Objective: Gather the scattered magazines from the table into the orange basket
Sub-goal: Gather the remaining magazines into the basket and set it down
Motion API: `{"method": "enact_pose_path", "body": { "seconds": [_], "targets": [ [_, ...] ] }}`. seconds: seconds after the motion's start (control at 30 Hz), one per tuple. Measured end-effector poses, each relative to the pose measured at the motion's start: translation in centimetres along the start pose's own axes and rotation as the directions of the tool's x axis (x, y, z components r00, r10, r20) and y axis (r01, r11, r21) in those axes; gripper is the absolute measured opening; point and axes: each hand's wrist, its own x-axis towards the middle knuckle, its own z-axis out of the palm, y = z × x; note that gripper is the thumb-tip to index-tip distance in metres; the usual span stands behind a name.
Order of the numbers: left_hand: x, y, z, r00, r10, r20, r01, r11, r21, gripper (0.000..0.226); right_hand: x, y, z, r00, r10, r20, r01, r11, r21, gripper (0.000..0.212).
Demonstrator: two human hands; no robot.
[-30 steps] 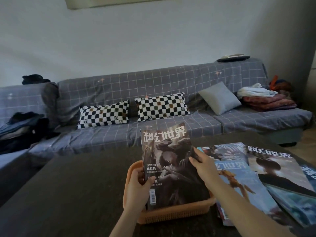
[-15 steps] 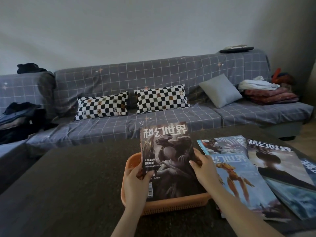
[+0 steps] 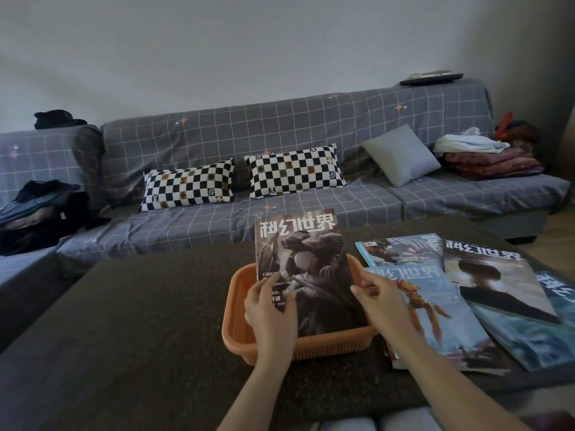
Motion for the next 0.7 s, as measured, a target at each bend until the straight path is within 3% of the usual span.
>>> {"method": "enact_pose_path", "body": {
  "seconds": [0.2,0.37,0.5,0.7],
  "targets": [
    [-3.0,3.6,5.0,0.969,0.086,0.232,-0.068,0.994,-0.084,0.035,-1.8,3.2,-5.3,0.999,-0.004,-0.035,0.009,0.99,0.137,0.027],
    [-5.7,6.4,10.0,0.912,0.011,0.411,0.062,0.985,-0.162,0.035,-2.1,6.4,-9.1,0.989,0.047,-0.141,-0.033,0.994,0.104,0.012],
    [-7.8,7.0,13.7,0.829,0.016,0.56,0.062,0.991,-0.121,0.039,-1.6,9.9,-10.9,0.966,0.201,-0.165,-0.206,0.978,-0.014,0.045],
    [-9.1,5.0,17.6,0.788,-0.06,0.612,-0.04,0.988,0.148,0.058,-1.0,13.5,-11.5,0.927,0.367,-0.069,-0.374,0.915,-0.15,0.058]
  ]
}}
